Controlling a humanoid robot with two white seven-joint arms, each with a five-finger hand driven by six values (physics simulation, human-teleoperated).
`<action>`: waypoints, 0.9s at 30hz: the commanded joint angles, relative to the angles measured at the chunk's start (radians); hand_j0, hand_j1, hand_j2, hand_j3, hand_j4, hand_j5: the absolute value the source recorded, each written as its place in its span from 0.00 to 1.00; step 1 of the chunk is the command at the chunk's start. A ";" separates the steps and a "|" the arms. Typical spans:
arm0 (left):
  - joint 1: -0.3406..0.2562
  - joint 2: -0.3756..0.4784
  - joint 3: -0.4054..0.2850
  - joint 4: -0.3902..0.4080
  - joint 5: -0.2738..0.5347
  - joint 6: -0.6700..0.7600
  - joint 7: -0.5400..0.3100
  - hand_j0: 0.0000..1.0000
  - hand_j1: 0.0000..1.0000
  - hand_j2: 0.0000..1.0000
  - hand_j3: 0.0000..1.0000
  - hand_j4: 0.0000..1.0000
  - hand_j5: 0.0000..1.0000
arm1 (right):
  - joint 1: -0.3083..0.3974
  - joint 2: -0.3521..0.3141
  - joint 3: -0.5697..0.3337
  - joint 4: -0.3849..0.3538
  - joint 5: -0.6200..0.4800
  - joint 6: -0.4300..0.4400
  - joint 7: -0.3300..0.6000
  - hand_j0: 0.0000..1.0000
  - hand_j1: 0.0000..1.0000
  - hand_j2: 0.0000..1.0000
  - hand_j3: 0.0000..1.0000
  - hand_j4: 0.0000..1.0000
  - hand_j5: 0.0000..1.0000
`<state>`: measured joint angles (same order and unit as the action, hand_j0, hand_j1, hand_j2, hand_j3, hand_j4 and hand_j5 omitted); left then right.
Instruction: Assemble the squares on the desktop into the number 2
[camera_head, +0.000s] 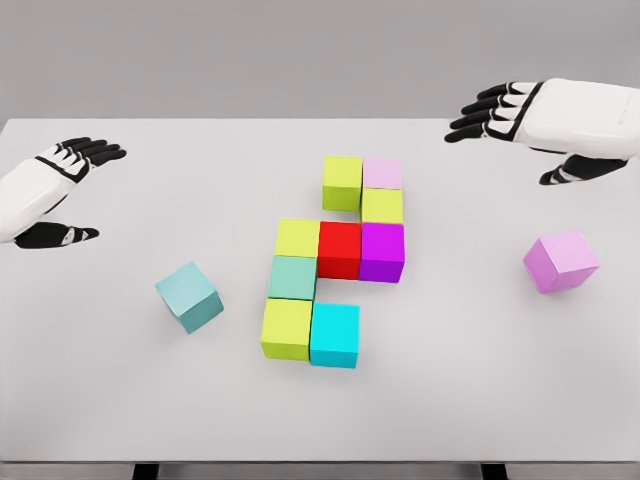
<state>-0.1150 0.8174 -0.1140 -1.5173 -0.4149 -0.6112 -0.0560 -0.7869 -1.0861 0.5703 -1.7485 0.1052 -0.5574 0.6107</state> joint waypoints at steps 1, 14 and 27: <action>0.000 0.000 0.001 0.003 0.007 0.000 -0.001 1.00 1.00 1.00 1.00 1.00 1.00 | 0.000 -0.012 0.002 -0.005 -0.016 -0.005 0.000 1.00 1.00 1.00 1.00 1.00 1.00; -0.032 0.276 -0.162 -0.077 0.527 0.000 -0.555 1.00 1.00 1.00 1.00 1.00 1.00 | 0.038 -0.218 0.060 0.092 -0.449 0.449 0.000 1.00 1.00 1.00 1.00 1.00 1.00; -0.190 0.147 -0.242 -0.185 0.277 0.000 -0.555 1.00 1.00 1.00 1.00 1.00 1.00 | 0.049 -0.227 0.286 0.109 -0.424 0.436 0.000 1.00 1.00 1.00 1.00 1.00 1.00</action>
<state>-0.3313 0.9953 -0.3174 -1.6918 -0.1009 -0.6128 -0.6089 -0.7363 -1.3093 0.8217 -1.6490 -0.3154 -0.1181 0.6111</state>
